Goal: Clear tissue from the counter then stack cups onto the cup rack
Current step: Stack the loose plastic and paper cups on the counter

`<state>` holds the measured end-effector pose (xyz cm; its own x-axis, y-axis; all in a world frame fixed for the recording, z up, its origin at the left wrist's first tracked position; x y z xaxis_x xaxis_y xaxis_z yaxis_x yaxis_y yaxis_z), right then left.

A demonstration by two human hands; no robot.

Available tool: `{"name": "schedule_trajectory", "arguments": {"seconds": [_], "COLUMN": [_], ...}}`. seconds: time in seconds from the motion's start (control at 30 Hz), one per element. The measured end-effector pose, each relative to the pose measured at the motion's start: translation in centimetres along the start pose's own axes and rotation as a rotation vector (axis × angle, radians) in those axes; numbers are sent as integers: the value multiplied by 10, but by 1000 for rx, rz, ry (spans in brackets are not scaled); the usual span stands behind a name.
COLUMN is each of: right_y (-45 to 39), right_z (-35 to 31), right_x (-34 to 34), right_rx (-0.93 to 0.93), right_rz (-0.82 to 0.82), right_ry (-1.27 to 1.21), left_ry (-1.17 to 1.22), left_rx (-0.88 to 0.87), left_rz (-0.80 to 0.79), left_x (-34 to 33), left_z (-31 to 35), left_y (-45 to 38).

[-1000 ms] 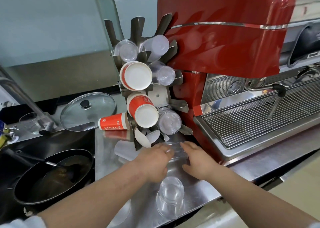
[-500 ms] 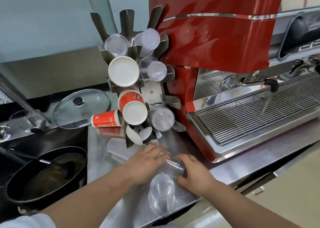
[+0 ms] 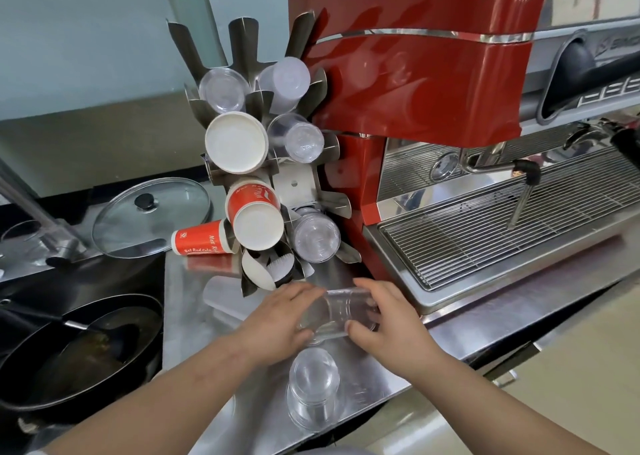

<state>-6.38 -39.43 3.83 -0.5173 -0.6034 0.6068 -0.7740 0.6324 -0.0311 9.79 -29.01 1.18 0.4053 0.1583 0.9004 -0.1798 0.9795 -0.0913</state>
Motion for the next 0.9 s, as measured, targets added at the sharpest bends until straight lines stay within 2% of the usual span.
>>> {"name": "schedule_trajectory", "arguments": {"seconds": [0.23, 0.37, 0.63, 0.9], "right_y": [-13, -19, -22, -25], "right_z": [-26, -31, -27, -24], "right_x": [6, 6, -12, -17], "right_rx": [118, 125, 126, 93], "right_rz": [-12, -36, -158, -178], "right_ry": [173, 219, 280, 304], "left_ry": [102, 170, 279, 254], "left_rx": [128, 194, 228, 244], "left_rz": [-21, -64, -105, -141], "left_x": [1, -4, -10, -6], "left_z": [-5, -6, -6, -1], "left_y": [-1, -4, -2, -4]}}
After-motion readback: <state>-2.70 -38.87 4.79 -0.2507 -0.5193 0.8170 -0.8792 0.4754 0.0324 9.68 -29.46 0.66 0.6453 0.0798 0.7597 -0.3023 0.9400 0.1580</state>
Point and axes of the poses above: each hand's wrist, its own y-axis away from the middle knuckle, its own x-axis out of the back of the hand, z = x × y, the point moved 5 cm from there along -y, towards the middle knuckle, and after that the axes turned 1 degree about z, right-handed, at the moved point
